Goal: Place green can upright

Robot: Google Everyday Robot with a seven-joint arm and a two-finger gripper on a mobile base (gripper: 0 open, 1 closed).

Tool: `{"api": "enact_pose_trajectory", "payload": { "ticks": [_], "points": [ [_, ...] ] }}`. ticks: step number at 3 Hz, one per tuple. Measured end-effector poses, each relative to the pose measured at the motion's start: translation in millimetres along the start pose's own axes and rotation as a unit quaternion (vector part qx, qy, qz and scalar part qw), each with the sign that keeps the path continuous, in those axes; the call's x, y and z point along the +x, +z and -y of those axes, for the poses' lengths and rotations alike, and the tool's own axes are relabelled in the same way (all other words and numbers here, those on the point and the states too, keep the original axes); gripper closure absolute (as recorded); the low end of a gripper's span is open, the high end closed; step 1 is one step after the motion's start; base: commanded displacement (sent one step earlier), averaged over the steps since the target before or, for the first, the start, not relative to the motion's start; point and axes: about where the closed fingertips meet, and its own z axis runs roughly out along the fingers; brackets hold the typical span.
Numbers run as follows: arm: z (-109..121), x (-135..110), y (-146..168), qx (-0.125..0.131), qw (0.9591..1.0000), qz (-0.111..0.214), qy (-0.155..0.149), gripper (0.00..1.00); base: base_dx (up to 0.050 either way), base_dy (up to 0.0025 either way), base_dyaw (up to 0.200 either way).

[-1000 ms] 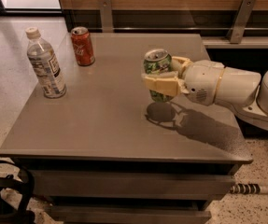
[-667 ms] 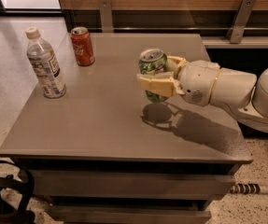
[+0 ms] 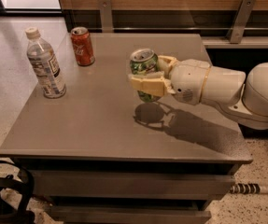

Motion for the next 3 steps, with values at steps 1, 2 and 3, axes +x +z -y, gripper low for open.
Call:
{"api": "enact_pose_trajectory", "payload": {
  "ticks": [1,2,3],
  "points": [
    [0,8,9,-0.006,0.9998,0.001,0.017,1.0,0.0,0.0,0.0],
    [2,18,15,-0.008,0.9993,0.003,0.037,1.0,0.0,0.0,0.0],
    [3,31,21,-0.008,0.9984,0.01,0.056,1.0,0.0,0.0,0.0]
  ]
}}
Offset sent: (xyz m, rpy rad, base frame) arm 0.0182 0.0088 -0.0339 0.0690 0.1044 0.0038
